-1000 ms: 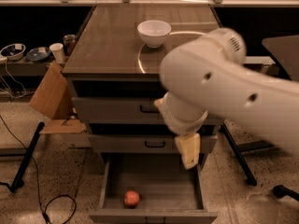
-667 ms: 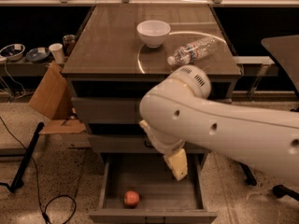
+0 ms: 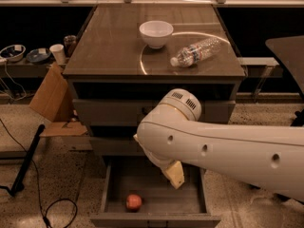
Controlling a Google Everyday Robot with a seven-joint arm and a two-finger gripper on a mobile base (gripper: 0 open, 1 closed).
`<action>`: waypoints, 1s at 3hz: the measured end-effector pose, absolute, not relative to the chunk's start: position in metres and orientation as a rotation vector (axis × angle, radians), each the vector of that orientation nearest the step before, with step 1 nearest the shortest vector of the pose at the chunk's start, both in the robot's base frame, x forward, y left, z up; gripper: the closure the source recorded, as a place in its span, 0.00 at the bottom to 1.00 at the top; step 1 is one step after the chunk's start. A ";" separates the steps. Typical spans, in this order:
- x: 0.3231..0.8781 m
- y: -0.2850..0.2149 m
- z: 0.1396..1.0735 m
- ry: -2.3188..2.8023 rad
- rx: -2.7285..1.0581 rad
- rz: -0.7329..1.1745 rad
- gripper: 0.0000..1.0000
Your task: Pick apple from bottom drawer and place on counter
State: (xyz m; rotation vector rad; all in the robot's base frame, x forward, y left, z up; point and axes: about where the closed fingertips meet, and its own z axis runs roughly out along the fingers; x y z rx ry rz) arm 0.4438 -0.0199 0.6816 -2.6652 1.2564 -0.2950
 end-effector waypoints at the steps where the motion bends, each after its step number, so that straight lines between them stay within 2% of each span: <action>1: 0.451 -0.014 0.670 1.247 -2.689 -0.281 0.00; 3: 0.487 0.051 0.611 0.958 -2.836 -0.299 0.00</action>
Offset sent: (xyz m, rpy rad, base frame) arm 0.0469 0.0675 -0.0692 -0.0781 0.0237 0.2099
